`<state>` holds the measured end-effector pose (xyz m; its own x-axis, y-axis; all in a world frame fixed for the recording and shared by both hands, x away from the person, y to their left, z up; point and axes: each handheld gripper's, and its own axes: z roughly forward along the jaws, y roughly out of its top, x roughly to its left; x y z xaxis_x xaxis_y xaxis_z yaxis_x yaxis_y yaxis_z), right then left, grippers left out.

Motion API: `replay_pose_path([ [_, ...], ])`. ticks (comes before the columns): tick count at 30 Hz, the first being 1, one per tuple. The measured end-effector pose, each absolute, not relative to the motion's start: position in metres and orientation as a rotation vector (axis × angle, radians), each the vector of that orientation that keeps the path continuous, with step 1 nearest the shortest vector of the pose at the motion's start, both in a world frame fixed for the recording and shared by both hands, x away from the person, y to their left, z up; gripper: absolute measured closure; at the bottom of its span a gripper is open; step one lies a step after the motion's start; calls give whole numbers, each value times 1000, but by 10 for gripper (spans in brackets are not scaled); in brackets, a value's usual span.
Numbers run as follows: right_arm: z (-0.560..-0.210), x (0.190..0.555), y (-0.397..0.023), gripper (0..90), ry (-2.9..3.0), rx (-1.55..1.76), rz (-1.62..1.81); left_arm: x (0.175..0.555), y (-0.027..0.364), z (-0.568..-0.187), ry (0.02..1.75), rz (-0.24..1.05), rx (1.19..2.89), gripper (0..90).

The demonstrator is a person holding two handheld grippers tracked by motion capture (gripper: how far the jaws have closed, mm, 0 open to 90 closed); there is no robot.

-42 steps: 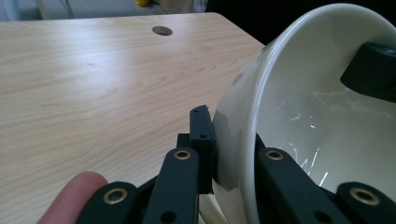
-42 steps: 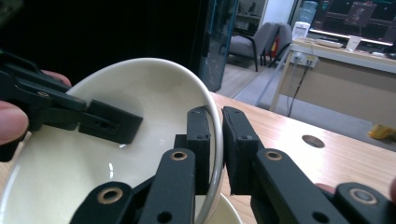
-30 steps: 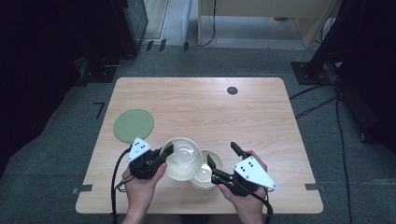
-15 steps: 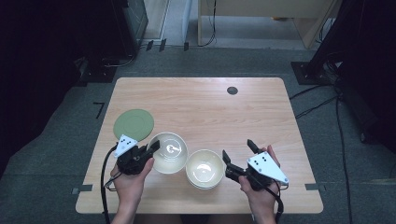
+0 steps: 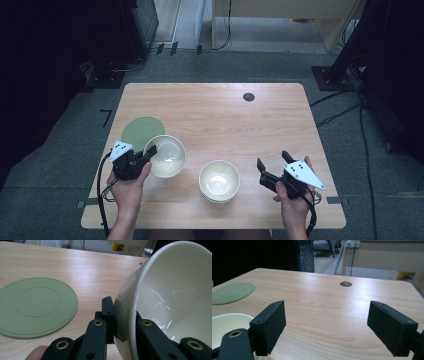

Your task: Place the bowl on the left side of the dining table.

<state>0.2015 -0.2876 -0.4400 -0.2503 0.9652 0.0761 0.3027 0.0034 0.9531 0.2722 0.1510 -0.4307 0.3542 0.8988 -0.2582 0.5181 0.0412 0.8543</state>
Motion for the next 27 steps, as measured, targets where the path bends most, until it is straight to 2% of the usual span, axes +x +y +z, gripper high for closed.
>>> replay_pose_path([
  [27, -485, 215, -343, 175, 1630, 1502, 1096, 306, 203, -440, 1451, 537, 1540, 835],
])
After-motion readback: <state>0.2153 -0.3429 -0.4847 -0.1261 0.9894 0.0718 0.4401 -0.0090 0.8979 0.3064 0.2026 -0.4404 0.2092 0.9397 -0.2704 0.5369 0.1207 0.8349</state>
